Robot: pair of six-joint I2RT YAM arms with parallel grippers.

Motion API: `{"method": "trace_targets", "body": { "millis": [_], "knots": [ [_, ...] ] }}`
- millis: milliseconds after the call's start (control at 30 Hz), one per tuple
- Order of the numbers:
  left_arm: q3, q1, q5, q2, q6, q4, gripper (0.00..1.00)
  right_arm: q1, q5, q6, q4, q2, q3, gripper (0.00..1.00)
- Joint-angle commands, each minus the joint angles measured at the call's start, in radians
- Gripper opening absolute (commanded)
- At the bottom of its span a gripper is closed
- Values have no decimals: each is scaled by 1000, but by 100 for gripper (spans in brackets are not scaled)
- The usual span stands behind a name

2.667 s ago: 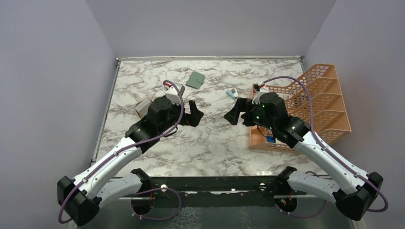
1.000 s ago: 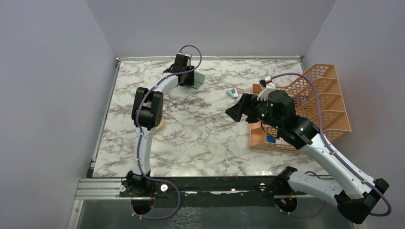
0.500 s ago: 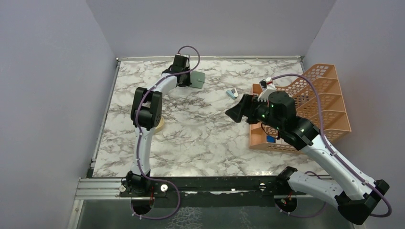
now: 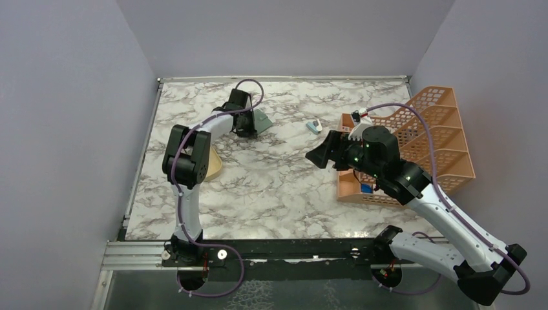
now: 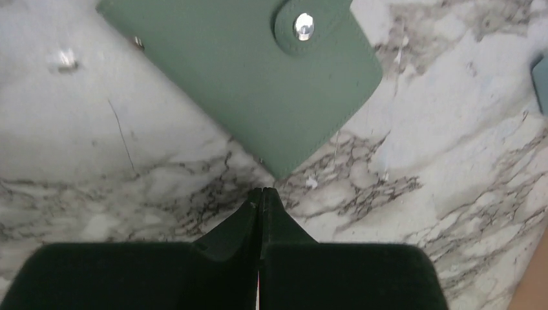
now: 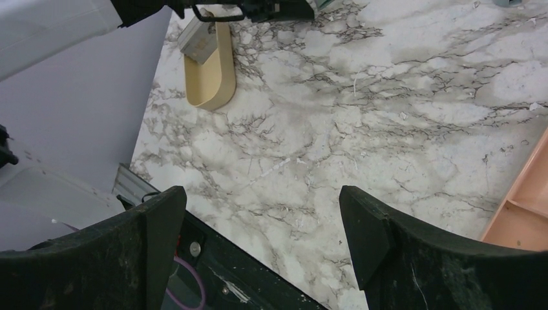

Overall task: Put the credit cards into the card holder
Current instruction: Move the card holder to the center of the board.

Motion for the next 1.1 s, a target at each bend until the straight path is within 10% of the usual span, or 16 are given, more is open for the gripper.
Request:
{"method": "trace_targets", "body": {
  "millis": [0,233,567,1067],
  "knots": [
    [-117,-11,59,-112,-48,-14,0,-5,8,8,-25,-10,-11,89],
    [-127,-10,-19,-188,-69,-9,2,-5,-2,5,-15,-1,-9,89],
    [170,10,-190,-9,-13,13,46,-5,-1,-14,-10,-27,-2,89],
    [469,22,-126,249,82,-5,52,-5,30,-25,-43,-44,17,90]
  ]
}}
